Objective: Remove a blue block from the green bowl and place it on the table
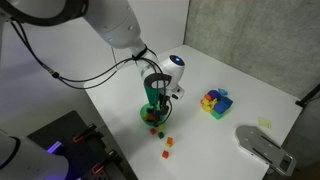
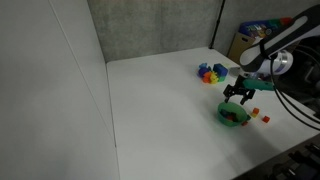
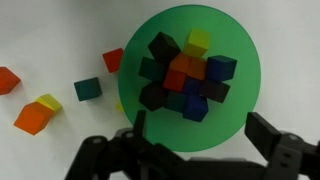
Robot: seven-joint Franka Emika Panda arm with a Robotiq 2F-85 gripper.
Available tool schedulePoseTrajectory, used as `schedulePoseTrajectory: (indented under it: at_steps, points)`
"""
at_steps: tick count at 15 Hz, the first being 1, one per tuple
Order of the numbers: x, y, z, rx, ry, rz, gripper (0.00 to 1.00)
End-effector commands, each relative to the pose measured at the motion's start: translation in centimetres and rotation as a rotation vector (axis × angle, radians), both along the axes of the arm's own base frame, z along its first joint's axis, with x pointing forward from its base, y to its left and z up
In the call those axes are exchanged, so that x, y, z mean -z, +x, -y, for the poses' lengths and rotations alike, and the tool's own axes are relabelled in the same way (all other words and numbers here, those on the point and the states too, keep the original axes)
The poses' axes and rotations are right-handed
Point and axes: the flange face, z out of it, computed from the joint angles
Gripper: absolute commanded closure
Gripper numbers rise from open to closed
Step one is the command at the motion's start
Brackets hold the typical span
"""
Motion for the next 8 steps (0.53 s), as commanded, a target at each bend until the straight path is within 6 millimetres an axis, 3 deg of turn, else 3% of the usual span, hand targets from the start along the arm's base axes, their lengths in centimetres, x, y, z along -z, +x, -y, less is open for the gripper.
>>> schedulePoseTrajectory:
  at_steps: [1,4,5,6,7,8]
  points:
    - [1.1,1.2,0.1,0.038,0.022,-0.008,0.0]
    - [1.9,1.5,0.1,0.042,0.026,-0.015,0.0]
    - [2.2,1.6,0.1,0.043,0.027,-0.017,0.11]
    - [2.5,1.6,0.1,0.043,0.029,-0.019,0.14]
    - [2.7,1.6,0.1,0.043,0.03,-0.023,0.25]
    - [2.9,1.6,0.1,0.044,0.03,-0.024,0.28]
